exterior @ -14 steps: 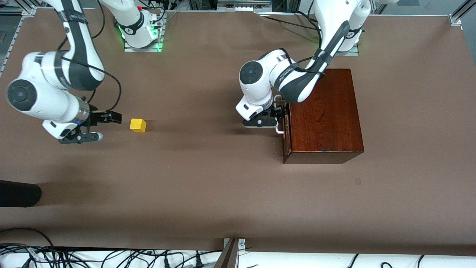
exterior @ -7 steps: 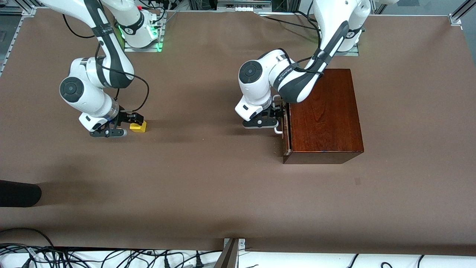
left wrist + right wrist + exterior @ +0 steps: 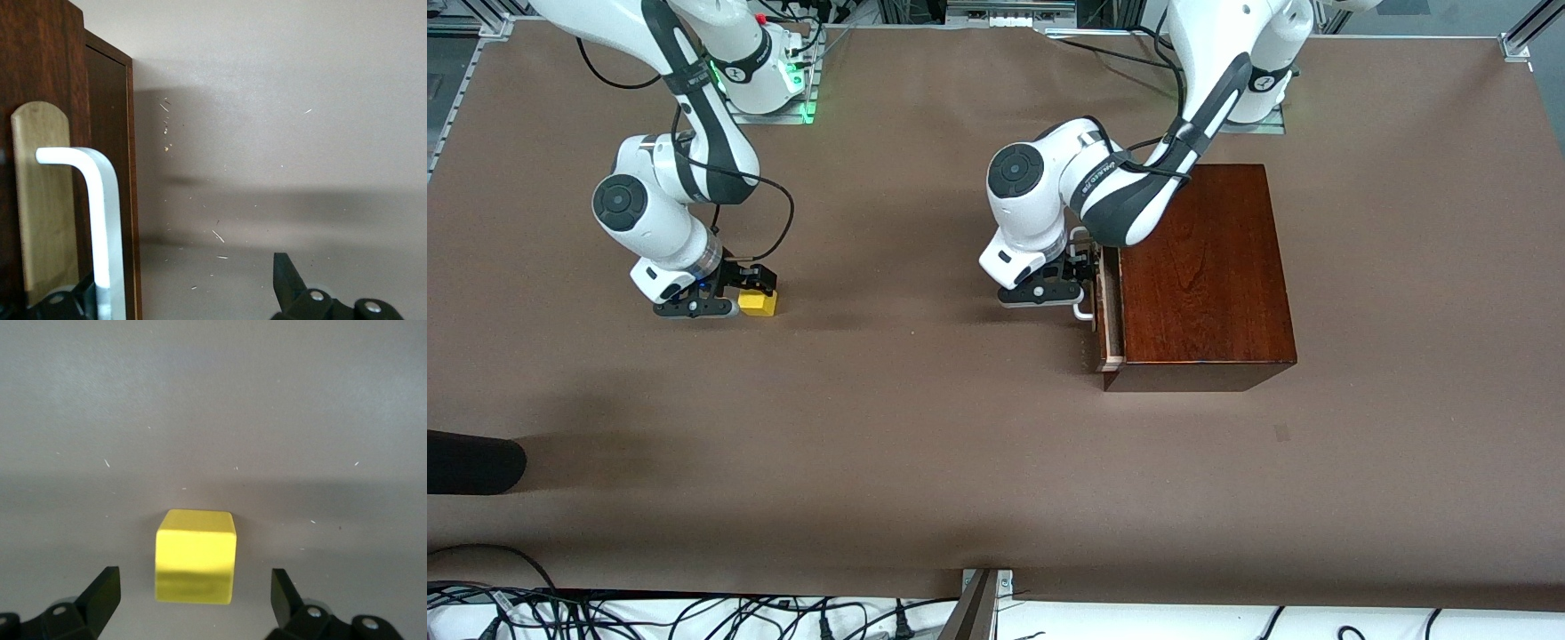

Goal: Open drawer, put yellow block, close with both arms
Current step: 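Pull the drawer open with the left gripper while the right gripper grasps the cube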

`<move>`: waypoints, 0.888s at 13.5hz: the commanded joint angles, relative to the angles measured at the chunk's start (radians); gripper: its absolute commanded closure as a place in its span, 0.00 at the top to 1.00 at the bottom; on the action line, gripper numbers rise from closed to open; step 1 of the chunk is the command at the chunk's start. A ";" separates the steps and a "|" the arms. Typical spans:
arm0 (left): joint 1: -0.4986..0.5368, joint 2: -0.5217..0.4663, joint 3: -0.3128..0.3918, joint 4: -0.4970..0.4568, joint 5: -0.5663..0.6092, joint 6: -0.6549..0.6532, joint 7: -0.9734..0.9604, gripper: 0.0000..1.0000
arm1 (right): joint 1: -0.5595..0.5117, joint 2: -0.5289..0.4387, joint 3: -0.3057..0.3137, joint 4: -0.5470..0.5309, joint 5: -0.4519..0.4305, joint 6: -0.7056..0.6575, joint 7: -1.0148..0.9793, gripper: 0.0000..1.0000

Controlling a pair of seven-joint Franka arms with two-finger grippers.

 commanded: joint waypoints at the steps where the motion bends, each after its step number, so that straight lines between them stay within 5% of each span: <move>1: -0.038 0.114 -0.017 0.131 -0.061 0.129 -0.026 1.00 | 0.001 0.015 0.004 -0.033 0.018 0.060 0.010 1.00; 4: -0.058 0.146 -0.017 0.179 -0.063 0.129 -0.050 1.00 | -0.001 0.047 0.004 -0.034 0.018 0.093 0.010 0.98; 8: -0.073 0.163 -0.017 0.208 -0.063 0.135 -0.055 1.00 | -0.001 0.073 0.004 -0.033 0.018 0.129 0.010 0.80; 12: -0.087 0.173 -0.017 0.219 -0.061 0.134 -0.057 1.00 | -0.001 0.075 0.004 -0.025 0.018 0.126 0.004 0.20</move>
